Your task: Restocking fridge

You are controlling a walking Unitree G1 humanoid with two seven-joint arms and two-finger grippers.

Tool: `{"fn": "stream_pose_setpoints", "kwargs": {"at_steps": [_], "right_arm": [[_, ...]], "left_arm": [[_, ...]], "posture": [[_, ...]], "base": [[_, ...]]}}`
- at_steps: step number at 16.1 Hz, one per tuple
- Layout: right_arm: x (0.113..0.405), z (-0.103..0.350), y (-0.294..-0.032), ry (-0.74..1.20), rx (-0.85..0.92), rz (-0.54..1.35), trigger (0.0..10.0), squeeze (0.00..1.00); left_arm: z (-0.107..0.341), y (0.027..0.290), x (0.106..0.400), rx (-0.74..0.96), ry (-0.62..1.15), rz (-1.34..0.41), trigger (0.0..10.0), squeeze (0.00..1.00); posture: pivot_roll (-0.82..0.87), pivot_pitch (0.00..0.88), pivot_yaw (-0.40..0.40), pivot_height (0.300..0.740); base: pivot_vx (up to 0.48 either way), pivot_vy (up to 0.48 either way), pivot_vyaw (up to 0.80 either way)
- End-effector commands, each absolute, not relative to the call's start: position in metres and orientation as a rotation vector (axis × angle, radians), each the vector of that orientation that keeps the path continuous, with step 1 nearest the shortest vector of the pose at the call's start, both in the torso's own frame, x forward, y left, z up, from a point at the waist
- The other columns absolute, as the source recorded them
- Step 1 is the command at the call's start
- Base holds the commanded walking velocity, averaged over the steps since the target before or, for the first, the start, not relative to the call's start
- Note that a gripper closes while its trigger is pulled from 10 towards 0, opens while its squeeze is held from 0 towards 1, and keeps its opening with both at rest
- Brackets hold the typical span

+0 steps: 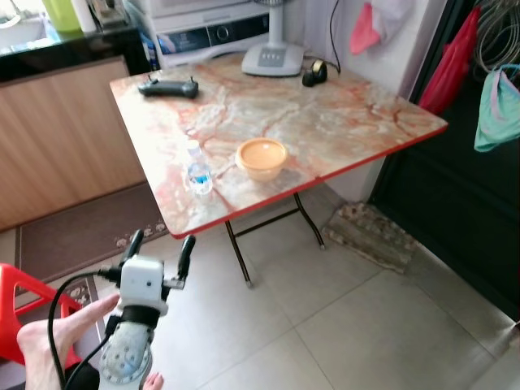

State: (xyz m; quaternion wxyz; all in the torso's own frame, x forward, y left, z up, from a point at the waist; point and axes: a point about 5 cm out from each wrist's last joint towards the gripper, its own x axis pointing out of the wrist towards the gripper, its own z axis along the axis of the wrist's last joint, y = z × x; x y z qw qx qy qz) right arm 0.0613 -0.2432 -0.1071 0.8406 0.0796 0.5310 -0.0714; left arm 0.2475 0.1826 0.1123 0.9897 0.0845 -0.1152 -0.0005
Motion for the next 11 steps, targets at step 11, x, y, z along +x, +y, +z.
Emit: {"fn": "stream_pose_setpoints", "kwargs": {"at_steps": [11], "right_arm": [[0.057,-0.106,-0.246,1.105,0.183,-0.147,10.0,0.0]], "left_arm": [[0.167,0.196,0.262,0.143,-0.255,0.107,10.0,0.0]], "posture": [[0.05,0.098,-0.015,0.74]], "base": [[0.025,0.0,0.0]]}}
